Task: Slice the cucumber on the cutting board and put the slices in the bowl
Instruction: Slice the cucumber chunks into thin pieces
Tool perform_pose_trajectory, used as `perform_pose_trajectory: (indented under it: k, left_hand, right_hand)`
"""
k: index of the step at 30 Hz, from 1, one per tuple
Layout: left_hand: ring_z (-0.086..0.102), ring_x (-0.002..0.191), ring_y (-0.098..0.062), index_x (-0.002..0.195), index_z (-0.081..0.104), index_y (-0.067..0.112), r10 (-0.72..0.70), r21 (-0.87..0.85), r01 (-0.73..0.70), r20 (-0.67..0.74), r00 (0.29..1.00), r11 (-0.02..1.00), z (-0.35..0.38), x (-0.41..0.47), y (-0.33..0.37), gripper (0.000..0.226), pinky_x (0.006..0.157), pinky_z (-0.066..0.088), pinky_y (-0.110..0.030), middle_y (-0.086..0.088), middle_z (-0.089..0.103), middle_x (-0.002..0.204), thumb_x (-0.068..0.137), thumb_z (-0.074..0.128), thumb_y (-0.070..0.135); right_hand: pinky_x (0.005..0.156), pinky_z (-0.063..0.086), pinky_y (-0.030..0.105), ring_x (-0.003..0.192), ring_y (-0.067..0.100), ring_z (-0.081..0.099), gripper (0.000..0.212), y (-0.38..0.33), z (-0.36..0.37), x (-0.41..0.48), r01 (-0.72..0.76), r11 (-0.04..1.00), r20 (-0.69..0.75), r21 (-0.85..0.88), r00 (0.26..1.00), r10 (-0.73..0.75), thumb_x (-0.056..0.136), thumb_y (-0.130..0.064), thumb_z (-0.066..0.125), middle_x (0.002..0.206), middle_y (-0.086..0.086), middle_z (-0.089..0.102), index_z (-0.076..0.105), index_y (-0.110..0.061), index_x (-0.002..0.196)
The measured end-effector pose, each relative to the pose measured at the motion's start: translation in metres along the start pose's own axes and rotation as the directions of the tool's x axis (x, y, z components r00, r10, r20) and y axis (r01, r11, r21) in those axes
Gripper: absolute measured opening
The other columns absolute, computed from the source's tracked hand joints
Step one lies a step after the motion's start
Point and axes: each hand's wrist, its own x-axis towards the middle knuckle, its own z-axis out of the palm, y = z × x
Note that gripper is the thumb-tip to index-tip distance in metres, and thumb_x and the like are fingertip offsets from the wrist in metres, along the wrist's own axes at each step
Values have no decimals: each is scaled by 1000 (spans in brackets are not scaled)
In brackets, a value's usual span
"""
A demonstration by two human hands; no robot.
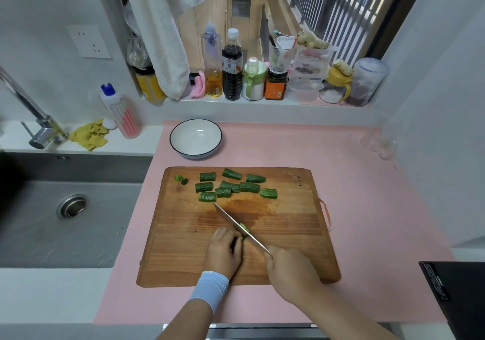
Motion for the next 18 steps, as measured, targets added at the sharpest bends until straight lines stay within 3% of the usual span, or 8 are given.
perform_pose_trajectory:
  k: [10, 18]
  left_hand:
    - [48, 82, -13, 82, 64, 9, 45, 29, -45, 7, 999, 999, 1, -1, 0, 20, 86, 33, -8, -1, 56, 84, 74, 72, -7]
    - [49, 78, -13, 78, 64, 11, -16, 9, 16, -21, 1000, 1000, 1, -2, -1, 22, 76, 37, -13, -1, 57, 78, 71, 76, -5]
  right_hand:
    - [74, 49, 37, 93, 31, 65, 31, -23, 1, 30, -18, 1000, 45, -1, 999, 18, 105, -33, 35, 99, 8, 70, 62, -18, 106]
    - [69, 52, 38, 81, 26, 65, 32, -15, 2, 10, 22, 1000, -26, -20, 999, -23, 105, -35, 32, 91, 2, 70, 62, -24, 105]
